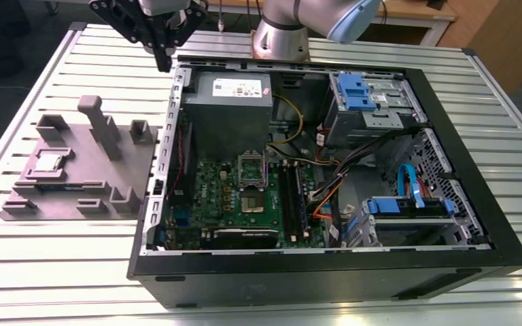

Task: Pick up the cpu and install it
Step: 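Reach for the cpu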

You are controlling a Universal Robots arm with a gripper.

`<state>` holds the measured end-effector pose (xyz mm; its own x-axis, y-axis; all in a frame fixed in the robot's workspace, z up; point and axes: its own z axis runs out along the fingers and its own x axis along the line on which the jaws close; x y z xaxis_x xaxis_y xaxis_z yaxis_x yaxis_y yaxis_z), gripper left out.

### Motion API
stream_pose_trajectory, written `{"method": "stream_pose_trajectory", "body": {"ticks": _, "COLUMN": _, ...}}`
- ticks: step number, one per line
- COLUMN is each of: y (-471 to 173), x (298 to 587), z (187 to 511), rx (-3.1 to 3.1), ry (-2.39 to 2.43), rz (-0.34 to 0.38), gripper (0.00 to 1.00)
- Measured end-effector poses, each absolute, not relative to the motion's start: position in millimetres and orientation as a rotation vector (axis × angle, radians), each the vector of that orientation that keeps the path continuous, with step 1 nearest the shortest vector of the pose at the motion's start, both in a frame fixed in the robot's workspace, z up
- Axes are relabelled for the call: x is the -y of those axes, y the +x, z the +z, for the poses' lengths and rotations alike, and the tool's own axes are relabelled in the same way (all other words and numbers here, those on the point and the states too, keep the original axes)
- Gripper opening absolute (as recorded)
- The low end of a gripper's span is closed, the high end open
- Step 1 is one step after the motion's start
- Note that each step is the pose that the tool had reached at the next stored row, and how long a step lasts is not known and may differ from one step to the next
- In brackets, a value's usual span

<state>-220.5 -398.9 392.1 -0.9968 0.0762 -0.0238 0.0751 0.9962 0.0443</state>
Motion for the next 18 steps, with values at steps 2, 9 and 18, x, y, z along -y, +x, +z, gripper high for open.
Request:
{"method": "stream_pose_trajectory", "body": {"ticks": 2, "y": -221.2, "x": 398.9, "z": 392.1, "rx": -3.113, "ry": 0.118, "rz": 0.068, "gripper": 0.1}}
{"method": "stream_pose_trajectory", "body": {"ticks": 9, "y": -223.5, "x": 398.9, "z": 392.1, "rx": -3.113, "ry": 0.118, "rz": 0.068, "gripper": 0.1}}
{"method": "stream_pose_trajectory", "body": {"ticks": 18, "y": -226.3, "x": 398.9, "z": 392.1, "rx": -3.113, "ry": 0.118, "rz": 0.068, "gripper": 0.1}}
